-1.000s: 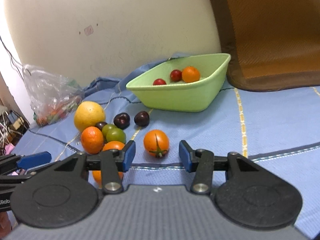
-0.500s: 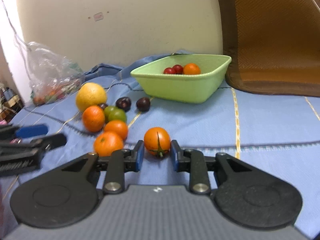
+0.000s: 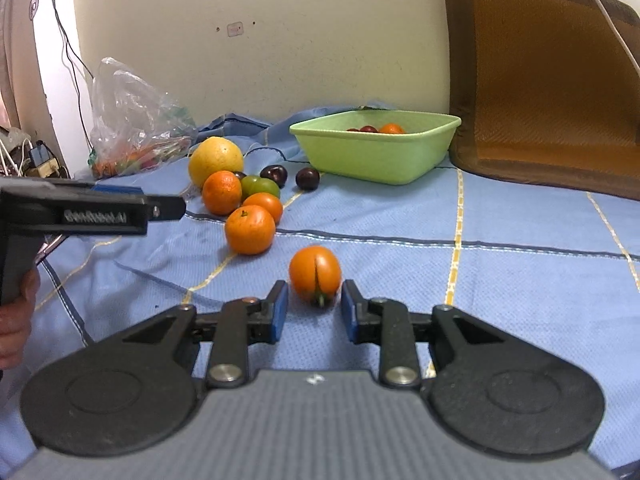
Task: Organize fruits
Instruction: 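Grasp an orange cherry tomato with the right gripper while the left gripper grasps a mandarin, then lift both held fruits and carry them toward the green basket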
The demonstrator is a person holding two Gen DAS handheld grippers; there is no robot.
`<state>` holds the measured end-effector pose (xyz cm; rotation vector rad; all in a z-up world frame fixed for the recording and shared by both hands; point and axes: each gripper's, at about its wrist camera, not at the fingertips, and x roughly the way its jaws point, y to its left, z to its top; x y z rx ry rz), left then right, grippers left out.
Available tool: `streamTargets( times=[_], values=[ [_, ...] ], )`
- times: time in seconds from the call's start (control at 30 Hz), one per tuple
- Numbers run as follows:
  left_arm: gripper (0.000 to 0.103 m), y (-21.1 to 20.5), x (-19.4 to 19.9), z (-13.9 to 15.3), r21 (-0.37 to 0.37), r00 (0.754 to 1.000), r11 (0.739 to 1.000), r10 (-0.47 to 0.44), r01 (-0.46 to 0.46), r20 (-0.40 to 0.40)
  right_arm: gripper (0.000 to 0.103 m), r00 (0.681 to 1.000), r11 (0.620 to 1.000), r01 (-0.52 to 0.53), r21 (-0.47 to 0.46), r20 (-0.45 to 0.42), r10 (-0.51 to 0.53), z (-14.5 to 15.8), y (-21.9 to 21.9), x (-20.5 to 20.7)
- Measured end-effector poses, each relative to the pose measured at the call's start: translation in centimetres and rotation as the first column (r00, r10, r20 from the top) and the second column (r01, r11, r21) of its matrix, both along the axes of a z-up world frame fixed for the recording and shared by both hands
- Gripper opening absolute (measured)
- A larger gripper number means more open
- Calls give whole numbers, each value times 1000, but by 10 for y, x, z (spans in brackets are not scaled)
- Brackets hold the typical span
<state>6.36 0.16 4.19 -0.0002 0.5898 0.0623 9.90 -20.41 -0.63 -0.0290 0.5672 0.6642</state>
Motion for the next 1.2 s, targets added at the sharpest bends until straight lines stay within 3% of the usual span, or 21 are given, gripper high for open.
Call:
streamTargets(
  times=[0.03, 0.1, 0.33, 0.43, 0.53, 0.57, 0.63, 0.73, 0.77, 1.2],
  values=[
    [62, -1, -1, 1, -13, 1000, 1000, -11, 11, 5, 34, 1000, 1000, -4, -2, 2, 4, 0, 0, 0],
    [65, -8, -1, 2, -17, 999, 999, -38, 38, 10, 47, 1000, 1000, -5, 0, 4, 5, 0, 0, -1],
    [67, -39, 15, -11, 39, 995, 995, -90, 91, -32, 49, 1000, 1000, 11, 21, 9, -11, 0, -5, -4],
    [64, -45, 22, -19, 30, 994, 995, -93, 95, -54, 49, 1000, 1000, 10, 24, 0, -10, -1, -6, -3],
    [46, -47, 26, -25, -1, 991, 993, -114, 115, -70, 49, 1000, 1000, 10, 22, -8, -10, -1, -5, -3],
    [36, -47, 27, -26, -24, 989, 991, -133, 131, -71, 49, 1000, 1000, 11, 21, -9, -11, -1, -4, -3],
    [35, -50, 25, -27, -16, 988, 990, -140, 139, -70, 49, 1000, 1000, 10, 22, -12, -10, -1, -3, -1],
    [34, -51, 22, -26, -11, 987, 990, -139, 138, -77, 38, 1000, 1000, 10, 26, -18, -10, -1, -3, 1],
    [34, -50, 21, -25, -8, 987, 990, -139, 138, -80, 26, 1000, 1000, 9, 23, -15, -9, -1, -2, 0],
    [34, -36, -5, -16, 99, 994, 990, -93, 99, -60, 26, 1000, 999, 28, 45, -9, -28, -1, -10, -12]
  ],
)
